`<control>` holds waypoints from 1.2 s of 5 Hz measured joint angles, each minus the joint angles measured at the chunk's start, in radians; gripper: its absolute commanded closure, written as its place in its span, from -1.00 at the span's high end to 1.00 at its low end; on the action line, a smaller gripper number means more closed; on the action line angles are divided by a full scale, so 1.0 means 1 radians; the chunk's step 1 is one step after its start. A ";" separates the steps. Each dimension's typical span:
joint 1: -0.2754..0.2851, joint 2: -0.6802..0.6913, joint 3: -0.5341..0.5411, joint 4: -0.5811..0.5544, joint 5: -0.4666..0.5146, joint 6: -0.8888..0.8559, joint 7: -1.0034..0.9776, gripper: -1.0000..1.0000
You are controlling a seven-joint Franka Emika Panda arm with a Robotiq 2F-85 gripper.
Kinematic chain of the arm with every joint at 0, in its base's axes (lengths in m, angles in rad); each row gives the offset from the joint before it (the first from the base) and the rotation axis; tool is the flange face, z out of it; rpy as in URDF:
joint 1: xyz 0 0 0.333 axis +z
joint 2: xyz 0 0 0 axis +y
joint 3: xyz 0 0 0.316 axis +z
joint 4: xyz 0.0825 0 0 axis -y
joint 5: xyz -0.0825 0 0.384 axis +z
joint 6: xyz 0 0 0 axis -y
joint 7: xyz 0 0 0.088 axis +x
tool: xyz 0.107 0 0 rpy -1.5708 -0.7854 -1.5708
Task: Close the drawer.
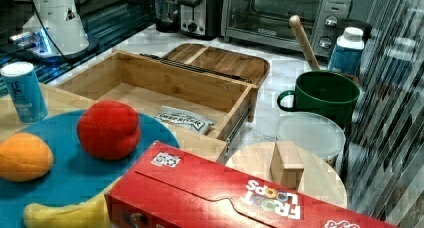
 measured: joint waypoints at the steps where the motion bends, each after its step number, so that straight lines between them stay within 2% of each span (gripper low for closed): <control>1: -0.003 0.001 0.000 -0.003 -0.003 0.000 0.000 -1.00; 2: -0.006 0.001 0.000 -0.010 -0.001 0.000 -0.001 -1.00; 3: -0.008 0.002 0.000 -0.012 -0.001 0.000 -0.002 1.00; 4: -0.013 0.002 -0.001 -0.016 0.018 0.000 -0.003 1.00; 5: -0.023 0.011 0.007 -0.017 0.092 0.000 -0.003 1.00; 6: -0.013 0.029 0.014 -0.017 0.103 0.001 -0.003 1.00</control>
